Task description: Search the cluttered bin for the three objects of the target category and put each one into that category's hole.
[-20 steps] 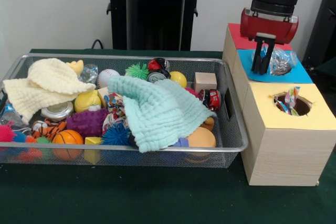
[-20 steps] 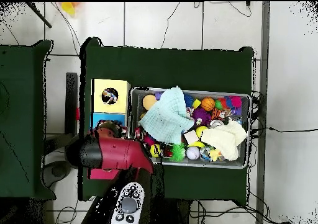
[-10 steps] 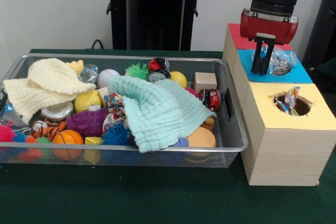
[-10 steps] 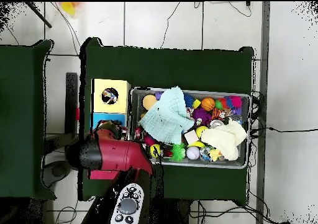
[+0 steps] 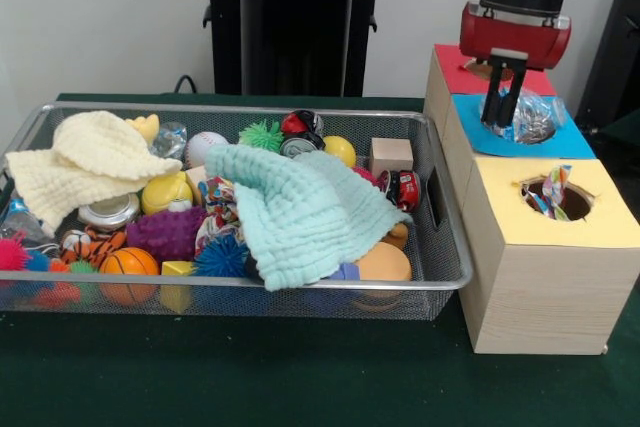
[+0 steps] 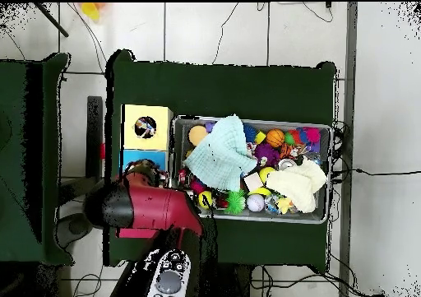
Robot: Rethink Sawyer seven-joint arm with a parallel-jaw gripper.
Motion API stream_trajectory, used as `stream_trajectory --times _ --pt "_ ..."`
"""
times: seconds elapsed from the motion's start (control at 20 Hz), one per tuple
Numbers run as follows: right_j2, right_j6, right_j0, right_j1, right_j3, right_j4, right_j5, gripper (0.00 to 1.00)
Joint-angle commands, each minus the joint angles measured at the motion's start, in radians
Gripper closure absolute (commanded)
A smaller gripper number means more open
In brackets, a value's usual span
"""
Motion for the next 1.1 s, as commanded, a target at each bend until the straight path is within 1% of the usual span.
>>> stream_trajectory --times 0.05,0.15,0.35,0.5,0.7,1.1 --pt "0.097 0.104 -0.036 -0.114 0.056 0.013 0.233 1.00" --pt "0.113 0.087 -0.047 -0.133 0.072 0.011 0.241 1.00" --pt "0.126 0.070 -0.050 -0.131 0.087 -0.012 0.204 1.00" --pt "0.123 0.086 -0.032 -0.110 0.093 -0.028 0.160 1.00" --pt "0.134 0.093 -0.028 -0.089 0.119 -0.041 0.095 1.00" --pt "0.161 0.106 -0.033 -0.071 0.199 -0.064 -0.030 1.00"
